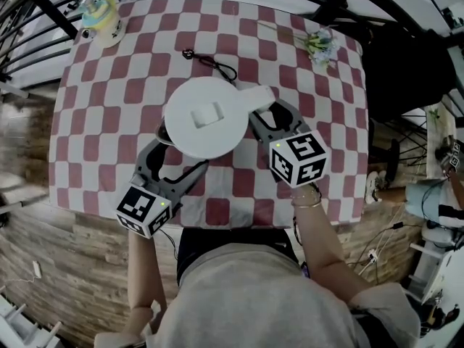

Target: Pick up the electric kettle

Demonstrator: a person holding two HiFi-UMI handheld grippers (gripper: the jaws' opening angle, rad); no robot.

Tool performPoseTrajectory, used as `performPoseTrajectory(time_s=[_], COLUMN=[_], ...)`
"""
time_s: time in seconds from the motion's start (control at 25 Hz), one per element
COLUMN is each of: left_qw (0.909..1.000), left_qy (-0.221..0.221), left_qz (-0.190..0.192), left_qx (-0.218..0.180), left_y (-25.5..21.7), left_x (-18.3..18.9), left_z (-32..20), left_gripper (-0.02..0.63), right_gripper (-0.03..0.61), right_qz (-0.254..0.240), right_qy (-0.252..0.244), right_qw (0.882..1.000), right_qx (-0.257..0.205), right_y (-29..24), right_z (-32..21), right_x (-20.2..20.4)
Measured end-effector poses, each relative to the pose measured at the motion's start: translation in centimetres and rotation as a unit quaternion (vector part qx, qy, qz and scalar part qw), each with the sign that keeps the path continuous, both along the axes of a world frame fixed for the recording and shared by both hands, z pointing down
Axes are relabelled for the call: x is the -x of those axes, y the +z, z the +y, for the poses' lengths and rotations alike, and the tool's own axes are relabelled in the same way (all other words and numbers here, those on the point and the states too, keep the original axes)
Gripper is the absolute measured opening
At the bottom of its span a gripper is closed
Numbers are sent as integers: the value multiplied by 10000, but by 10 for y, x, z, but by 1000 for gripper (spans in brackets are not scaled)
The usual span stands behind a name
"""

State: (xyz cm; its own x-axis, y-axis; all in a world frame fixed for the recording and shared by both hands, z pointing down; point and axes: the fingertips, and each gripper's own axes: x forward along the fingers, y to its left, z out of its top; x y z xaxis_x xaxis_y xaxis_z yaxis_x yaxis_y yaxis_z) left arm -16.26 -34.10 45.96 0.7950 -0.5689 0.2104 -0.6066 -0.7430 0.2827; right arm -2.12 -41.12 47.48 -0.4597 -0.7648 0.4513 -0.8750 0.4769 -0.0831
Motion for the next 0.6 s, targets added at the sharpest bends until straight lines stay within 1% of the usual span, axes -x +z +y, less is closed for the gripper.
performPoseTrajectory(time_s=[0.08, 0.2, 0.32, 0.6], left_qw=[10000, 9999, 9998, 9998], left_qy=[89, 126, 118, 4], left_qz=[13, 43, 60, 56], left_qx=[-32, -81, -128, -180], left_y=[0, 0, -1, -3], left_x=[-2, -2, -3, -4], left_z=[0, -1, -2, -3], left_gripper=[400, 400, 403, 405], right_gripper=[192, 160, 153, 153], right_qz=[51, 139, 222, 265], right_qy=[38, 154, 228, 135], right_qw=[10000, 9998, 9994, 9995], right_qx=[-6, -37, -111, -138], right_y=[0, -1, -1, -1], right_z=[-1, -2, -1, 0], right_x=[-1, -4, -6, -8])
